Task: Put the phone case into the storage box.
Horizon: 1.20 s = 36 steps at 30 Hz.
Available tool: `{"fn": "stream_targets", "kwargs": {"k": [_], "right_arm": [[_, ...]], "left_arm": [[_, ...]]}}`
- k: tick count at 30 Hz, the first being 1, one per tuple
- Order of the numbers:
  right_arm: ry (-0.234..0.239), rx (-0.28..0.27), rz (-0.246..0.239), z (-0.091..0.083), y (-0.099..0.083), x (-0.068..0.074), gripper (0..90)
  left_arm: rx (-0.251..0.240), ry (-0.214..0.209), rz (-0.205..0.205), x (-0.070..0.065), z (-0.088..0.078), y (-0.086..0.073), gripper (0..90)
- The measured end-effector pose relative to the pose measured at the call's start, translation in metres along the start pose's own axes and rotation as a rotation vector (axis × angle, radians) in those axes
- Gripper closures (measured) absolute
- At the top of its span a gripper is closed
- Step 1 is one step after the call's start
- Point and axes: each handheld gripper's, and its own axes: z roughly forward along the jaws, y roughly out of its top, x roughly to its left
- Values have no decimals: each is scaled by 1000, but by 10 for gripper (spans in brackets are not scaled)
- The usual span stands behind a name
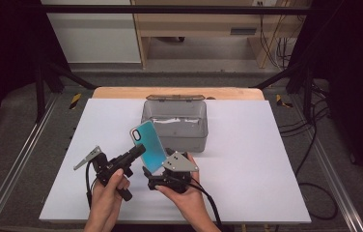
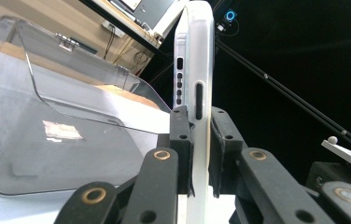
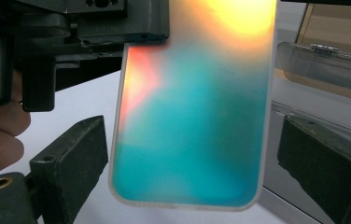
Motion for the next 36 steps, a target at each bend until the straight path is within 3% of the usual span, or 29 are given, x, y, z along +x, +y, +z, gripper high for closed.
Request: {"fn": "stream_targets", "kwargs": {"k": [36], "right_arm": [[-18,35,-30,-4,-6,-7,69]], "left_arm": [[-44,49,15,9,-15,14,811]]}}
